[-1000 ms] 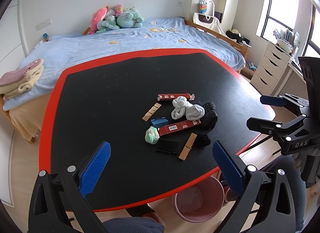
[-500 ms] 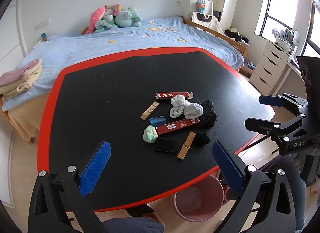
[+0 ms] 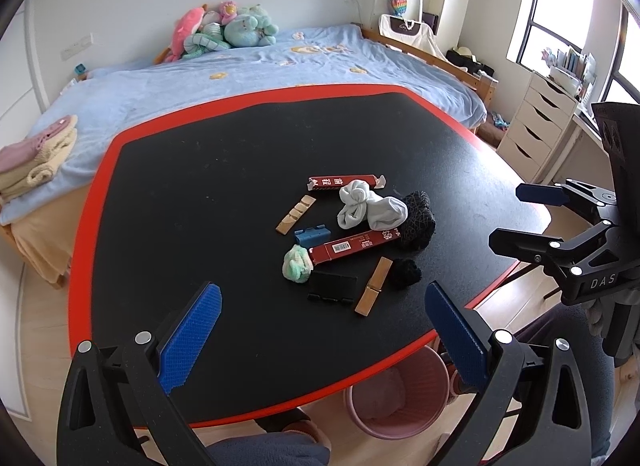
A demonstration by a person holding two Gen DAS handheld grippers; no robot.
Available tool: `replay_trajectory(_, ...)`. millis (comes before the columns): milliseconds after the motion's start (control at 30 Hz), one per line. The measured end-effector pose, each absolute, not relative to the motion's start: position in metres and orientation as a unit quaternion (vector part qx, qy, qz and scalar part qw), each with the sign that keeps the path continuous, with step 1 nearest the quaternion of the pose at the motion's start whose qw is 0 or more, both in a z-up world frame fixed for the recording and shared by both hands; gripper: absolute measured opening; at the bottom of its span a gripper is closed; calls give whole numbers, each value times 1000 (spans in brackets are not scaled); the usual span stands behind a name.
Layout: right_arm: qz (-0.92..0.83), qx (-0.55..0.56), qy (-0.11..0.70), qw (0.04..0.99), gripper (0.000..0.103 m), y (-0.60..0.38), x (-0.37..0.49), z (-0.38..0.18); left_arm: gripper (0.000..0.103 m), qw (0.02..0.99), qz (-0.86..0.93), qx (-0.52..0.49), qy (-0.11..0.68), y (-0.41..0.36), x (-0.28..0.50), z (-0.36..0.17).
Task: Collect trash
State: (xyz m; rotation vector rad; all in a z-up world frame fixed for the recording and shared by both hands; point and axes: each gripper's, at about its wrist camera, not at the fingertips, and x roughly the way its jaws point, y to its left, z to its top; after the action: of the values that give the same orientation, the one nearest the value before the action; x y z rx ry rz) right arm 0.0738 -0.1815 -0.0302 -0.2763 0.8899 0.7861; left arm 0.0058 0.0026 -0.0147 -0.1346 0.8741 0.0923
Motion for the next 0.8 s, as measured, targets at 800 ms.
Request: replay_trajectory(800,357,-134,452,806,100,-154,110,-60,96,874,-9,-61,482,12,44,-65)
